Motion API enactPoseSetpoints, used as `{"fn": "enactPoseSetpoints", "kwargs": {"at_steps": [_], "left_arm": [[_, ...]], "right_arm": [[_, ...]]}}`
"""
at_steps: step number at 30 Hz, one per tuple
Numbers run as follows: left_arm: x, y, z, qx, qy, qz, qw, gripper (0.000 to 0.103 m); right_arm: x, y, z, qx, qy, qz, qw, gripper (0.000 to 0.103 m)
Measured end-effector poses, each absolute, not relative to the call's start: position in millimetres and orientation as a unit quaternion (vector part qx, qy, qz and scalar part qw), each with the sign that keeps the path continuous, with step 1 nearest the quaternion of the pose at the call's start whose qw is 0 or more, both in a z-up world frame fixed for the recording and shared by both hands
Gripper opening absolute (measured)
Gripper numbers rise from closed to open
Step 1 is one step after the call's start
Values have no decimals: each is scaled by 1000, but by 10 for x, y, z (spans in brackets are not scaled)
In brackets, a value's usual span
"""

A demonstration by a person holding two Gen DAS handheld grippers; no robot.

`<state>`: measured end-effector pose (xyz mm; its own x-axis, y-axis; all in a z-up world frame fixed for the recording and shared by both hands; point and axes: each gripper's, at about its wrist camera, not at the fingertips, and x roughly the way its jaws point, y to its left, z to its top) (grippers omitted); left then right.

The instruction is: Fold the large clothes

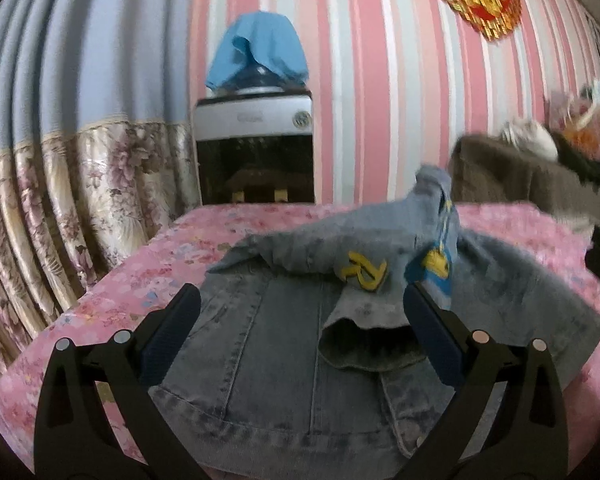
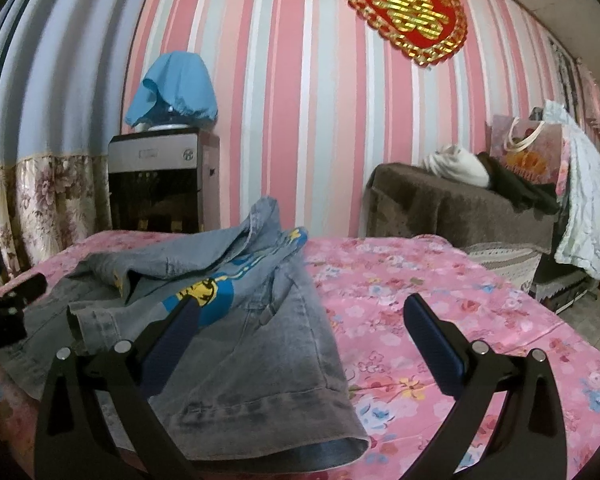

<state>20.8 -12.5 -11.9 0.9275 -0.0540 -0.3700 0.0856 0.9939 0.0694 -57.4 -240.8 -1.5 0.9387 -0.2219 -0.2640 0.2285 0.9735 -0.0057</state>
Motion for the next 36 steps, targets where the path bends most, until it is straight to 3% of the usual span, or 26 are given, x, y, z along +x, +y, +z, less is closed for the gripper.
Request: {"fn": "enactPoseSetpoints", "kwargs": {"at_steps": [6, 17, 29, 31, 33, 36], "left_arm": [[434, -260, -61, 109, 218, -56, 968, 100], [1204, -80, 240, 67, 294, -103, 948, 100], [2130, 50, 228, 117, 328, -144, 926, 100], [2289, 65, 141, 124, 341, -148, 920, 100], [2410, 96, 53, 122, 358, -160, 912, 100], [2500, 128, -98, 117, 381, -172, 901, 100]], "right_arm": [[-320, -2400, 92, -24, 173, -108, 979, 101], [664, -2495, 315, -83, 312, -39, 946, 101], [1633, -3054, 216, -11, 365, 16, 931, 101], [1772, -3110, 144, -16, 374, 13, 927, 99], [1875, -3173, 71, -10, 385, 18, 923, 83], [1981, -3252, -41, 11, 404, 31, 914, 76]]}}
